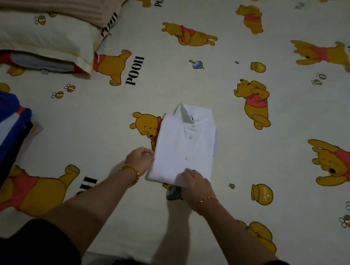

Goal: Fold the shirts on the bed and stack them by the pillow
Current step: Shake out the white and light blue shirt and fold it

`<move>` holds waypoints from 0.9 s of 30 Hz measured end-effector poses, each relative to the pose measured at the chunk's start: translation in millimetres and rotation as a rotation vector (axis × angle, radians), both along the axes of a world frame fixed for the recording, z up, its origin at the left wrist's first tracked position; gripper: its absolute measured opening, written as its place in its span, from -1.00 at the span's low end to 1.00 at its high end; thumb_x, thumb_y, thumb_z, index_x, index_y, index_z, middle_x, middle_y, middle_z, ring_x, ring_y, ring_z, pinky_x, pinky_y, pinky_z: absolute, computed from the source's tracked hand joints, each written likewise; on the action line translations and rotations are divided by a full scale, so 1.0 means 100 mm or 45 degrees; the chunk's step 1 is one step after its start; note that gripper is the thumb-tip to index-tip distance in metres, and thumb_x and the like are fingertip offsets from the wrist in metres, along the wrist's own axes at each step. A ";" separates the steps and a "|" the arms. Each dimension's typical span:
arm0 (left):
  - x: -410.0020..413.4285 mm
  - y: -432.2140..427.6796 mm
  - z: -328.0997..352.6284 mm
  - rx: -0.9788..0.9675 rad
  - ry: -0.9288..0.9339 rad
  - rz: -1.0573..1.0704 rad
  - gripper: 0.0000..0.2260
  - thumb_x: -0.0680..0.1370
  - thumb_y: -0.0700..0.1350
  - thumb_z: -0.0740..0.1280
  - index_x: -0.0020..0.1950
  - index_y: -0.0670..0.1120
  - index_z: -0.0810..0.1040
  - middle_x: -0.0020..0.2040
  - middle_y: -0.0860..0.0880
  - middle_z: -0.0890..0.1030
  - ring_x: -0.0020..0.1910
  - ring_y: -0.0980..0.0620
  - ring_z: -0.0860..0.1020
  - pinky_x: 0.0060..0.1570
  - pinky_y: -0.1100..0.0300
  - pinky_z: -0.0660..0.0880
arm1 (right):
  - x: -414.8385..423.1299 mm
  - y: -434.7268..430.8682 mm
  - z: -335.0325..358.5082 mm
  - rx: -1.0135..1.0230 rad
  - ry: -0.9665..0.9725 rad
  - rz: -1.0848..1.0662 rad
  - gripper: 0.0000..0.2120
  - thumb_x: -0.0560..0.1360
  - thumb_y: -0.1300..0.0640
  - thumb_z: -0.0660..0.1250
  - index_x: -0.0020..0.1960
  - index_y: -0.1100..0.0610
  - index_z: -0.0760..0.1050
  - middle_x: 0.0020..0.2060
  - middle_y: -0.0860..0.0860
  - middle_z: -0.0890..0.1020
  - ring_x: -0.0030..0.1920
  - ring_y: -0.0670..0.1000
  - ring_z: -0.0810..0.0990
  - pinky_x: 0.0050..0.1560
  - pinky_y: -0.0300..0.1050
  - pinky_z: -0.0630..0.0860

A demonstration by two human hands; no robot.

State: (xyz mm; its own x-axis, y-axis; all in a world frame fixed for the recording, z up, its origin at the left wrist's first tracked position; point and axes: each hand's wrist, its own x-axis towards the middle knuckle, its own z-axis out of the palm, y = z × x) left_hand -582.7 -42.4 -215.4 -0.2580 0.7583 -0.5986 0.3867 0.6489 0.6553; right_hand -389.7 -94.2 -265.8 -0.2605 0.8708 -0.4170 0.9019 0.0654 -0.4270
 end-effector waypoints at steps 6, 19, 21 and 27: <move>0.27 0.02 -0.24 0.059 0.168 -0.001 -0.56 0.57 -0.17 0.23 0.44 -0.16 0.30 0.41 -0.14 0.38 0.35 -0.14 0.38 0.33 0.05 0.32 | 0.39 0.33 0.00 -0.015 0.112 -0.498 -0.58 0.56 0.18 0.20 0.40 0.21 0.28 0.35 0.14 0.36 0.34 0.14 0.34 0.30 -0.03 0.30; 0.40 -0.01 -0.27 0.159 0.017 0.042 -0.78 0.62 -0.15 0.17 0.11 -0.24 0.53 0.04 -0.20 0.57 0.00 -0.13 0.50 -0.07 0.18 0.34 | 0.38 0.28 0.10 0.190 0.552 -1.340 -0.82 0.61 0.12 0.13 -0.09 0.22 0.36 -0.35 -0.01 0.41 -0.28 0.04 0.41 -0.26 -0.12 0.29; 0.42 -0.15 -0.32 0.102 0.028 0.003 -0.76 0.63 -0.15 0.15 0.16 -0.25 0.51 0.09 -0.22 0.57 0.08 -0.16 0.51 -0.06 0.18 0.35 | 0.38 0.15 0.04 0.134 0.496 -1.363 -0.83 0.61 0.12 0.14 -0.06 0.23 0.37 -0.33 0.00 0.42 -0.23 0.09 0.43 -0.22 -0.12 0.30; 0.32 -0.56 -0.48 -0.018 0.063 0.013 -0.74 0.63 -0.17 0.13 0.20 -0.27 0.49 0.15 -0.23 0.55 0.11 -0.16 0.50 -0.09 0.22 0.32 | 0.46 -0.10 -0.15 -0.308 0.325 -1.215 -0.65 0.62 -0.04 0.13 -0.14 0.23 0.42 -0.19 0.13 0.48 -0.12 0.11 0.45 -0.15 -0.14 0.30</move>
State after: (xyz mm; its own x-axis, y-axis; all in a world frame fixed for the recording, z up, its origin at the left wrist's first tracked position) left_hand -550.7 -98.2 -263.8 -0.2954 0.7470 -0.5956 0.4119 0.6621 0.6261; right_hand -344.2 -103.8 -280.6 0.3928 0.6614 -0.6390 0.4127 -0.7477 -0.5202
